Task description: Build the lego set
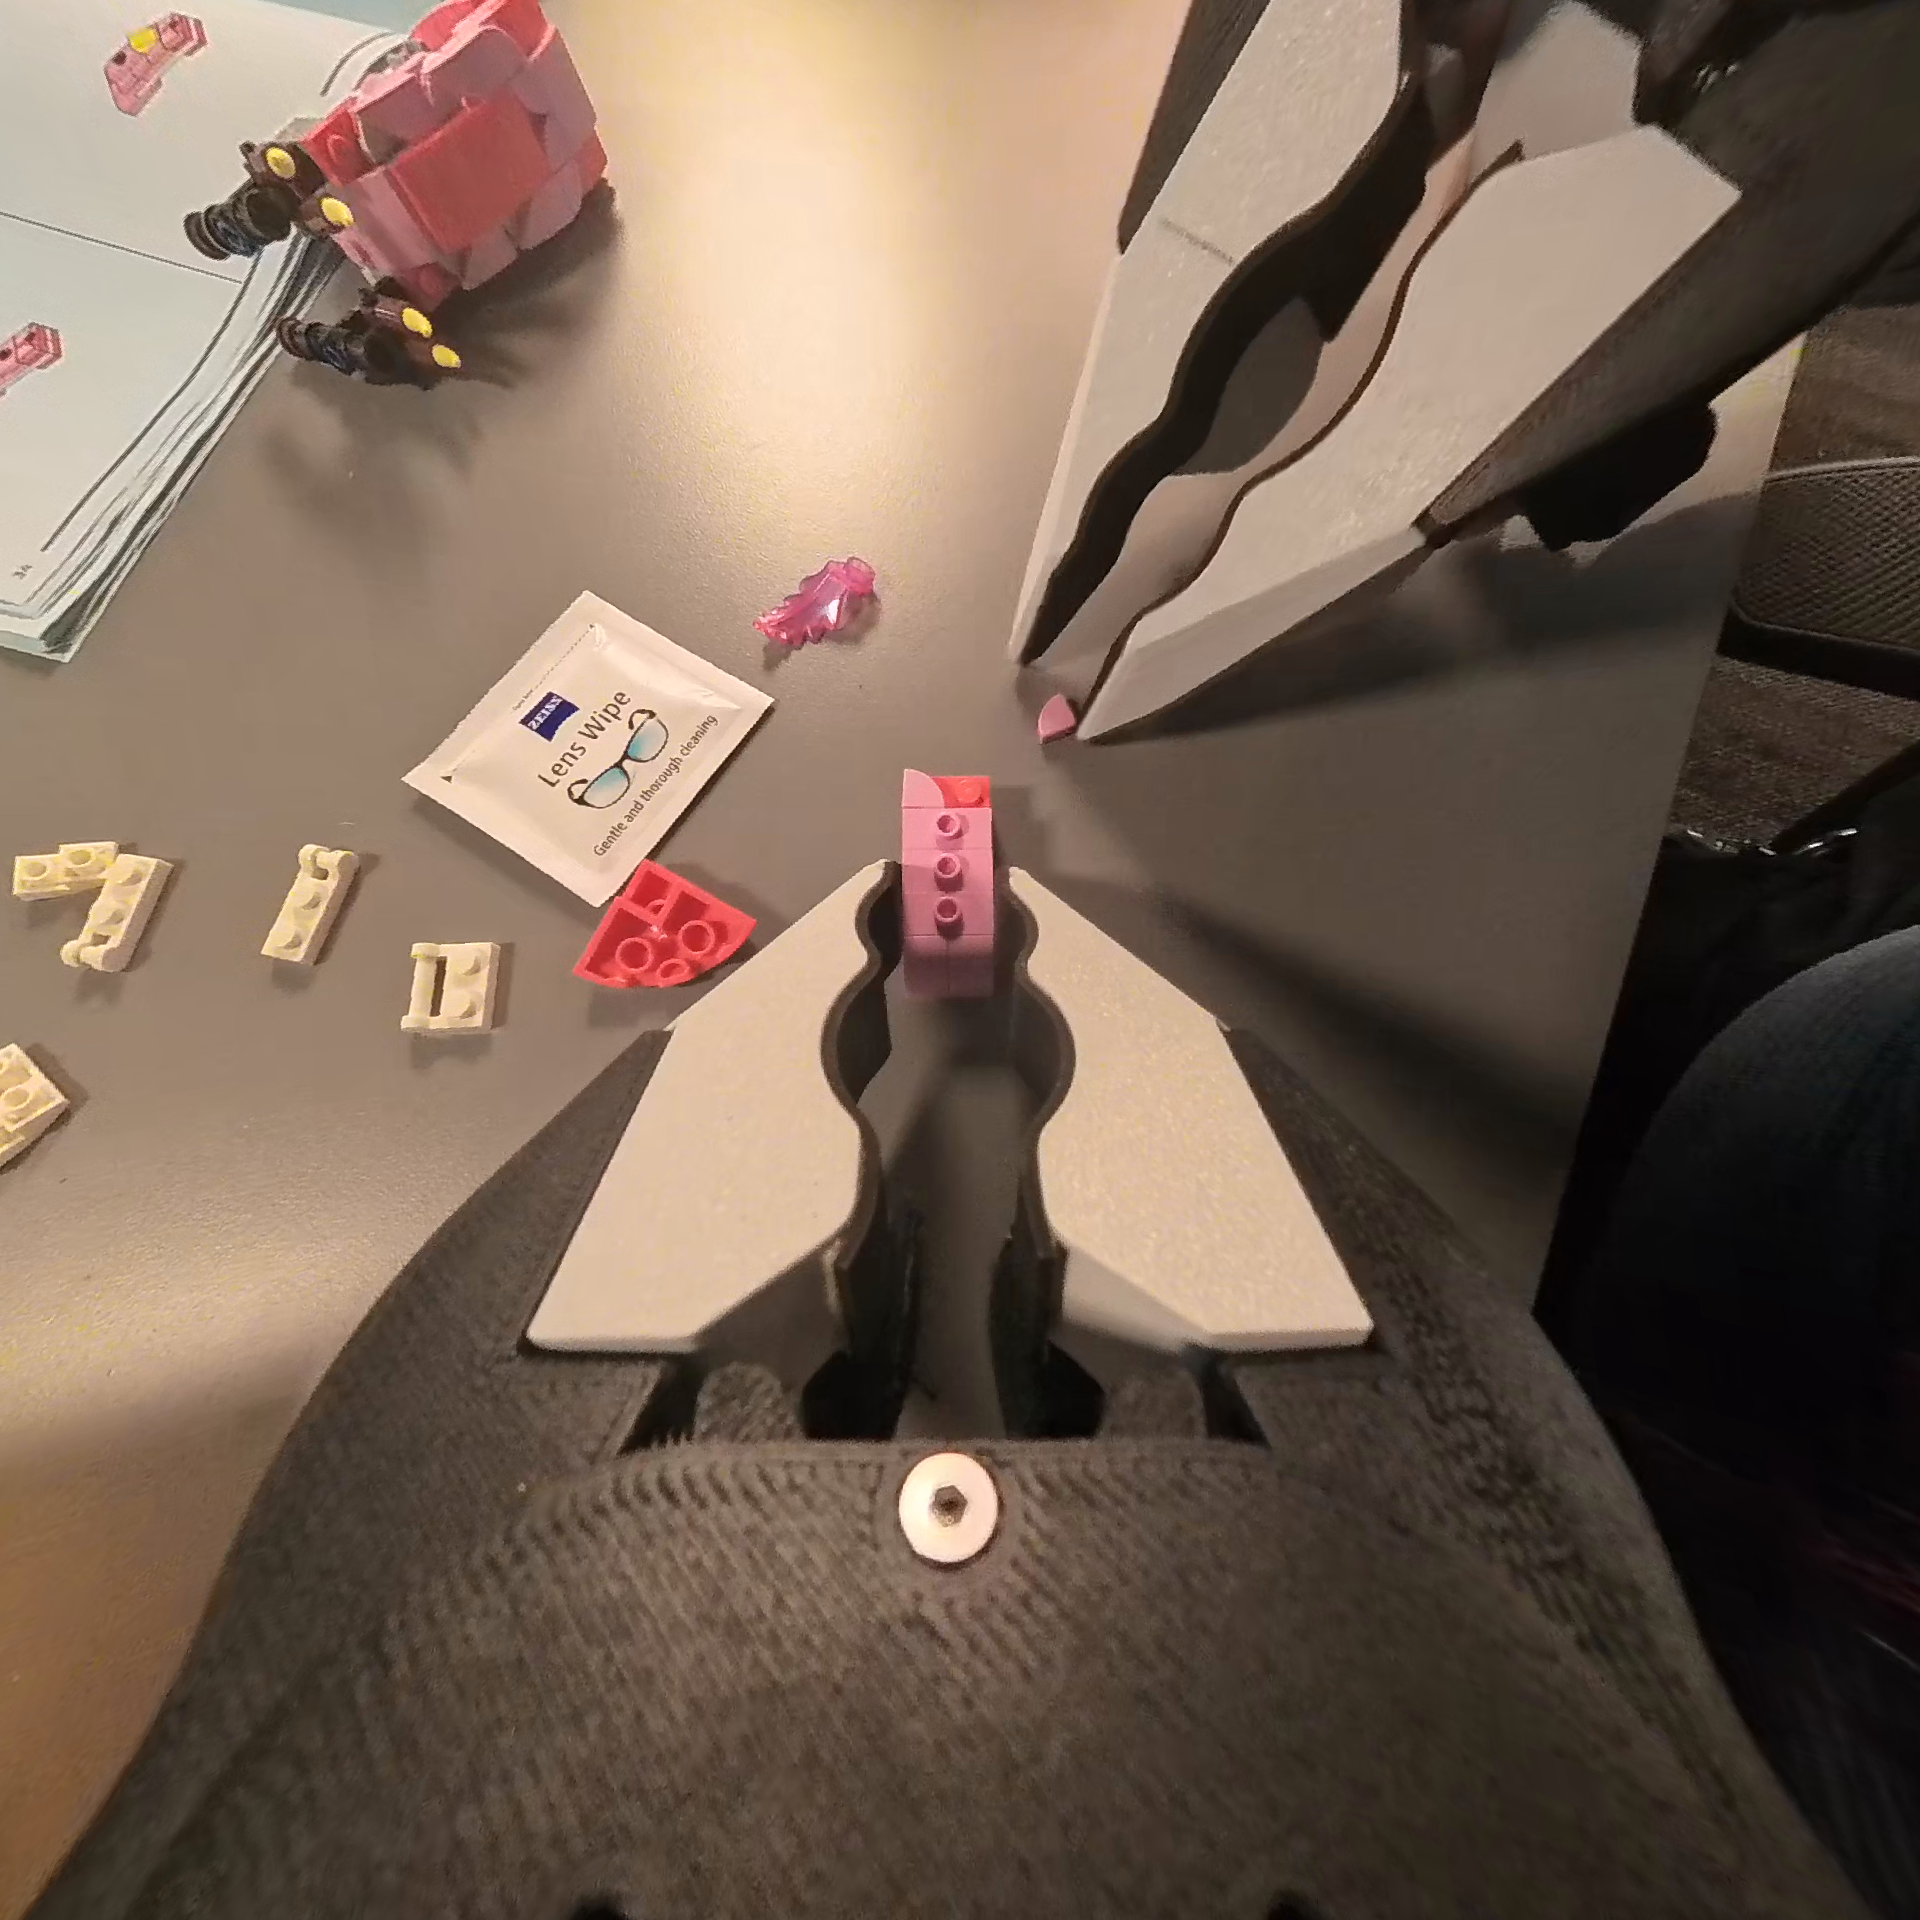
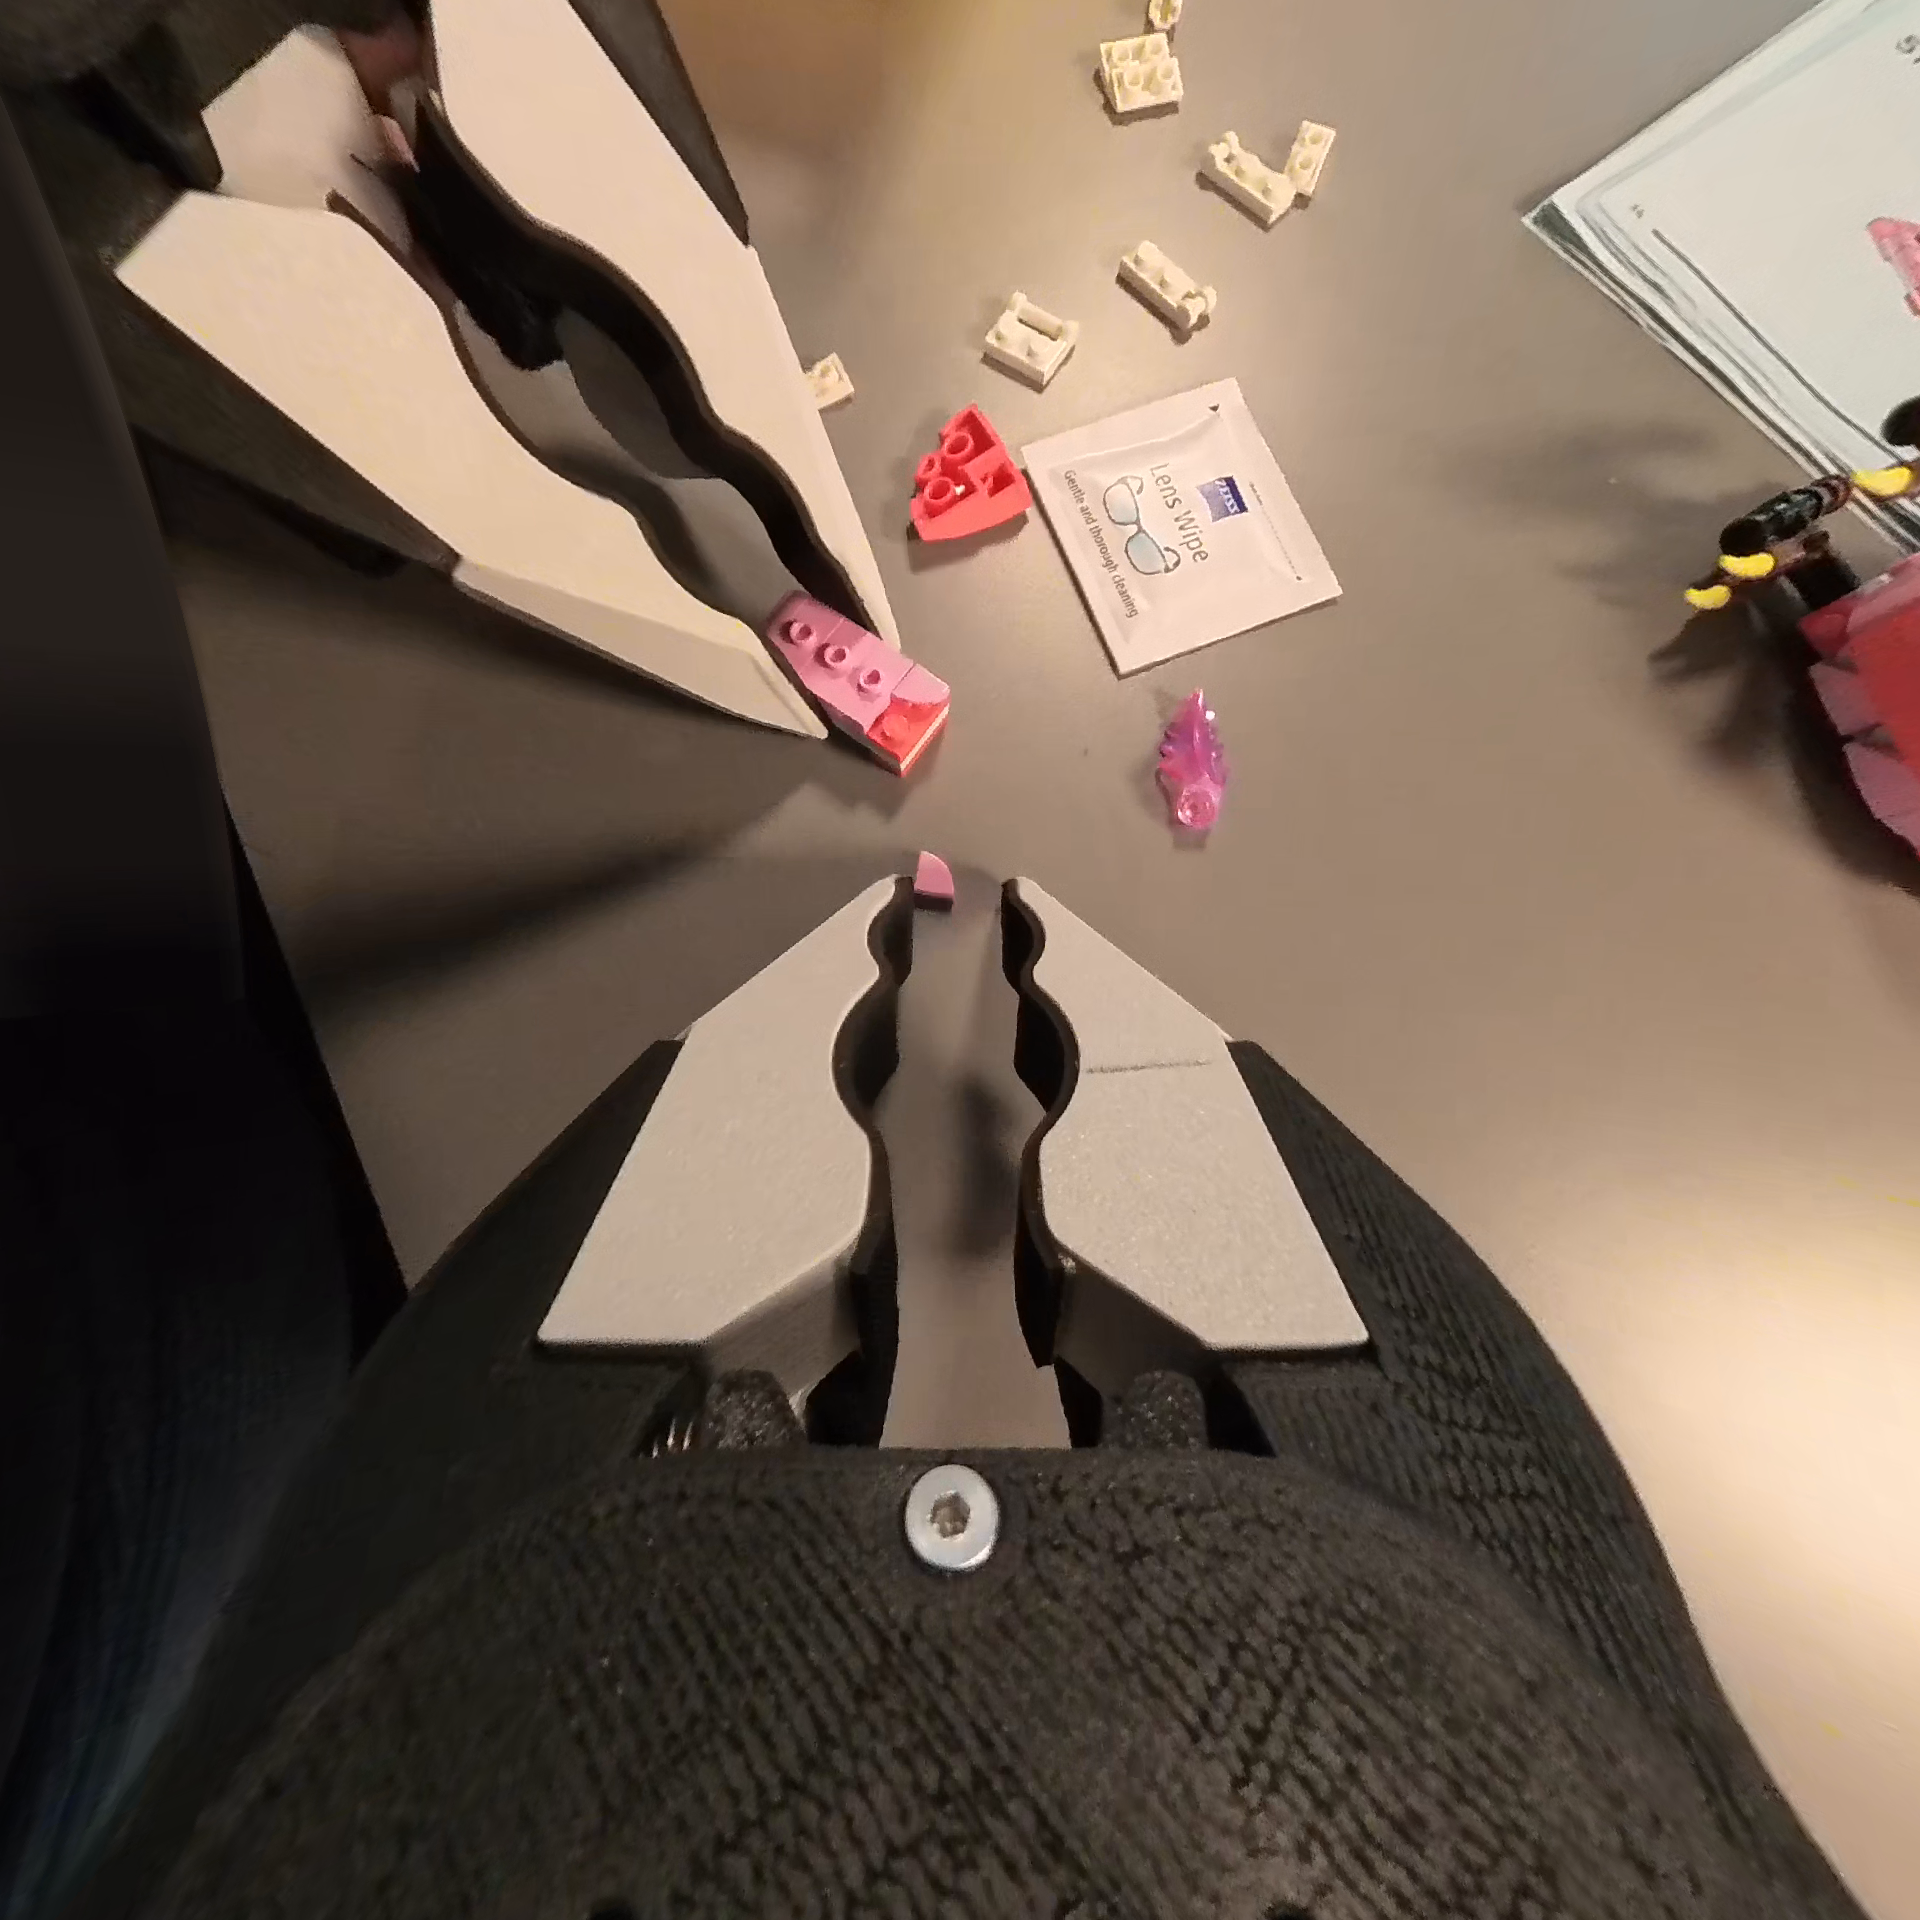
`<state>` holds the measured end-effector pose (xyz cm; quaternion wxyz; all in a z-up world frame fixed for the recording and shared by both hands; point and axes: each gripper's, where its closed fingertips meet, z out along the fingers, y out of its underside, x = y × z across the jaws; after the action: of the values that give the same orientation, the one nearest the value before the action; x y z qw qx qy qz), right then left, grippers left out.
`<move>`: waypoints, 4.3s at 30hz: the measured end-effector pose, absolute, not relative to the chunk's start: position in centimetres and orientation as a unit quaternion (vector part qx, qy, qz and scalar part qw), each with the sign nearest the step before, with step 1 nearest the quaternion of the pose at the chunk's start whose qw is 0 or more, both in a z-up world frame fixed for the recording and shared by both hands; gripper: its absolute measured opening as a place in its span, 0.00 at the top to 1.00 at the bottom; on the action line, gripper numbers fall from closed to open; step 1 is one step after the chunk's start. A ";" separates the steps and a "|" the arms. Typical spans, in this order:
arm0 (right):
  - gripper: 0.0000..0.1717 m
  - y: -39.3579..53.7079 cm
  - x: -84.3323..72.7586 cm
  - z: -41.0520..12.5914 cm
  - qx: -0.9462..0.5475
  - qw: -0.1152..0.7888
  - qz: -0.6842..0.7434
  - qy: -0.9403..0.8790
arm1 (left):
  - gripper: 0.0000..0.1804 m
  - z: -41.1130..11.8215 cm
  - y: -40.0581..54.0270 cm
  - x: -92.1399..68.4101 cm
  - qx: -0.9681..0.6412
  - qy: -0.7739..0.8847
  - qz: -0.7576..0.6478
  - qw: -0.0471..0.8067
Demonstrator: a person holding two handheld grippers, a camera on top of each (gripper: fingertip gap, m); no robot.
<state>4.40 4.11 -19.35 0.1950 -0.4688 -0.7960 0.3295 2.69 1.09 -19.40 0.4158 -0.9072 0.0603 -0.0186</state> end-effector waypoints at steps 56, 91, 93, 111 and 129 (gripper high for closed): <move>0.96 3.0 4.3 -19.3 -0.136 0.089 0.420 -0.893 | 0.91 -19.4 0.9 3.1 -0.904 0.093 -0.047 0.414; 0.97 0.8 3.2 -18.1 -0.133 0.160 0.419 -0.884 | 0.91 -19.5 1.0 3.2 -0.903 0.101 -0.050 0.414; 0.97 0.8 3.2 -18.1 -0.130 0.156 0.422 -0.884 | 0.91 -19.5 1.0 3.2 -0.903 0.101 -0.050 0.414; 0.91 1.9 3.3 -17.0 -0.172 0.141 0.461 -0.859 | 0.91 -19.5 1.0 3.1 -0.903 0.102 -0.045 0.414; 0.96 3.2 5.4 -19.4 -0.211 0.107 0.399 -0.886 | 0.91 -19.4 1.0 3.1 -0.904 0.101 -0.045 0.414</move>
<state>5.41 3.16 -19.37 0.1074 -0.2108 -0.8858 0.3992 3.11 0.99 -19.45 0.4139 -0.9036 0.1006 -0.0454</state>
